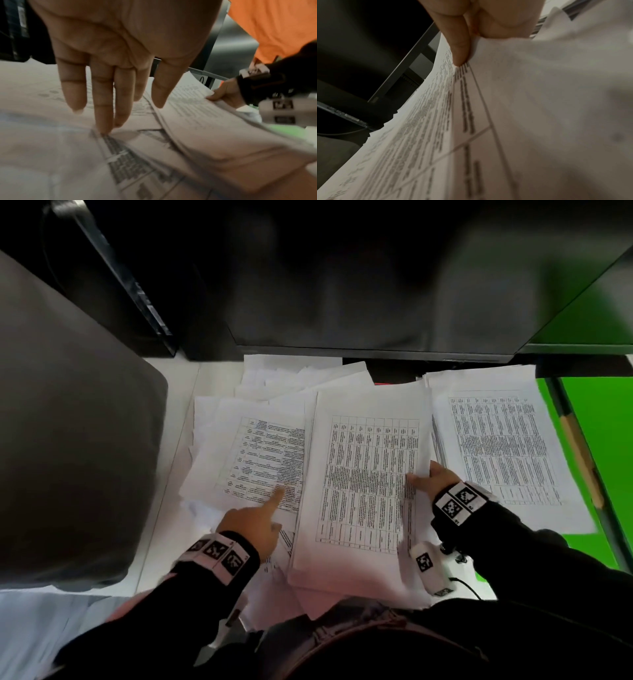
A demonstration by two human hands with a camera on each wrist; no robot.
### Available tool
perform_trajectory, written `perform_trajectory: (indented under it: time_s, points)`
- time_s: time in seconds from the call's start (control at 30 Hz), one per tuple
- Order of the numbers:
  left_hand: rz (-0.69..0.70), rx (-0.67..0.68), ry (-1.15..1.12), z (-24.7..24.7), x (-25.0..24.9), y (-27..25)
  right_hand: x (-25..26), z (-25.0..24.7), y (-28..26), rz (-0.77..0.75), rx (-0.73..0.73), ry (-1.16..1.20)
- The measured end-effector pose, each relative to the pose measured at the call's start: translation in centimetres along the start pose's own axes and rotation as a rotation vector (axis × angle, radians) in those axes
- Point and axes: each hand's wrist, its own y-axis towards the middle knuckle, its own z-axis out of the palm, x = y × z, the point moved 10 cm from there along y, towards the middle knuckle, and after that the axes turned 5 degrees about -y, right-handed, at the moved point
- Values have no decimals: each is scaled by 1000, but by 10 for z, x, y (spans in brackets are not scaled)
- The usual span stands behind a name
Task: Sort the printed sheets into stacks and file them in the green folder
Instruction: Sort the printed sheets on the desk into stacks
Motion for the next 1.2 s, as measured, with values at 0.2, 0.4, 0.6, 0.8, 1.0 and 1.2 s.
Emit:
perform_trajectory:
  time_s: [0.2,0.4,0.6,0.8,1.0,1.2]
  points:
    - [-20,18,-110,-18,-3,16,-3,6,3,-33,37,-19]
    - [118,-270,-140,-100,-8,69,-6,9,6,-38,59,25]
    - [138,-303,-36,-136,-19,112,-3,16,6,-93,124,-22]
    - [48,-139,222,-101,-6,133,-10,18,15,-79,138,-5]
    - [-34,-53,234,-96,7,135,-10,19,19,-60,144,-17]
    - [74,-6,249,-88,-9,124,-7,19,18,-52,152,13]
